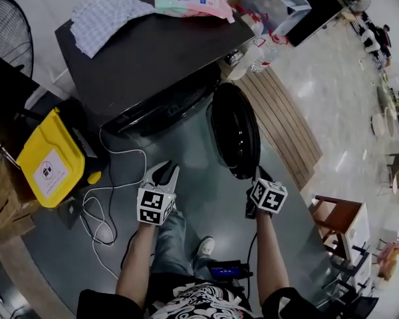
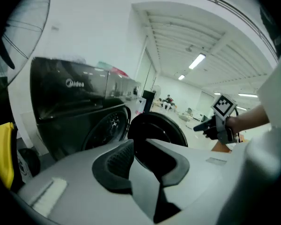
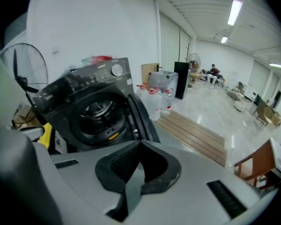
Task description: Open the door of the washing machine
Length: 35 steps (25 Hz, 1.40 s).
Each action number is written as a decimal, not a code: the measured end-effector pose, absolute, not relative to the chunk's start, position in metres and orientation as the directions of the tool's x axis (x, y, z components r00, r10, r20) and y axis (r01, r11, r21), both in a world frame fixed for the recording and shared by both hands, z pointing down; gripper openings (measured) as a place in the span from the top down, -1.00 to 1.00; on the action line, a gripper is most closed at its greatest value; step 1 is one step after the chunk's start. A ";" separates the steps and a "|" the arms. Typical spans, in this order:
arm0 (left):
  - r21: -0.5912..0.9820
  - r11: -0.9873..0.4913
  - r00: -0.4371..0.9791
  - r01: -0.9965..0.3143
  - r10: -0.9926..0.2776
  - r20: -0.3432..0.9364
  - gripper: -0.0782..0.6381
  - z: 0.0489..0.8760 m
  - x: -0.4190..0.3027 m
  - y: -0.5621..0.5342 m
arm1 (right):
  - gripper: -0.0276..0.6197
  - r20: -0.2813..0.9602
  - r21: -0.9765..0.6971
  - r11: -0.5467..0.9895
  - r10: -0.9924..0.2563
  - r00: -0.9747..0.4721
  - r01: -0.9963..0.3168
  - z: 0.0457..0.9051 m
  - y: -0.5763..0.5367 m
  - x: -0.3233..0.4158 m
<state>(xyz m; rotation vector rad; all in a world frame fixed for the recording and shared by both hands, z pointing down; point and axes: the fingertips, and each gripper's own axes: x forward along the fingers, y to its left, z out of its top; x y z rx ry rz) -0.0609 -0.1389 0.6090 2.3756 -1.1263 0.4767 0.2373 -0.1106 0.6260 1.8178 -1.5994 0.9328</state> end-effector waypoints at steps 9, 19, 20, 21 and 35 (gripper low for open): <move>0.187 -0.465 0.501 -0.865 -0.806 0.314 0.75 0.459 -0.010 0.003 | 0.91 0.575 -0.077 0.279 -0.772 -0.271 -0.957 0.484 0.027 0.171; 0.138 -0.316 0.343 -0.939 -0.900 0.269 0.76 0.368 0.004 0.127 | 0.91 0.371 -0.122 0.342 -0.855 -0.363 -0.932 0.374 0.130 0.190; 0.137 -0.313 0.340 -0.940 -0.903 0.263 0.76 0.363 0.005 0.130 | 0.91 0.363 -0.126 0.345 -0.857 -0.367 -0.930 0.370 0.133 0.190; 0.138 -0.311 0.337 -0.940 -0.905 0.259 0.76 0.359 0.005 0.132 | 0.91 0.358 -0.129 0.347 -0.857 -0.370 -0.929 0.367 0.137 0.190; 0.120 -0.287 0.309 -0.950 -0.918 0.250 0.76 0.356 -0.010 0.159 | 0.91 0.383 -0.124 0.340 -0.850 -0.362 -0.932 0.375 0.166 0.184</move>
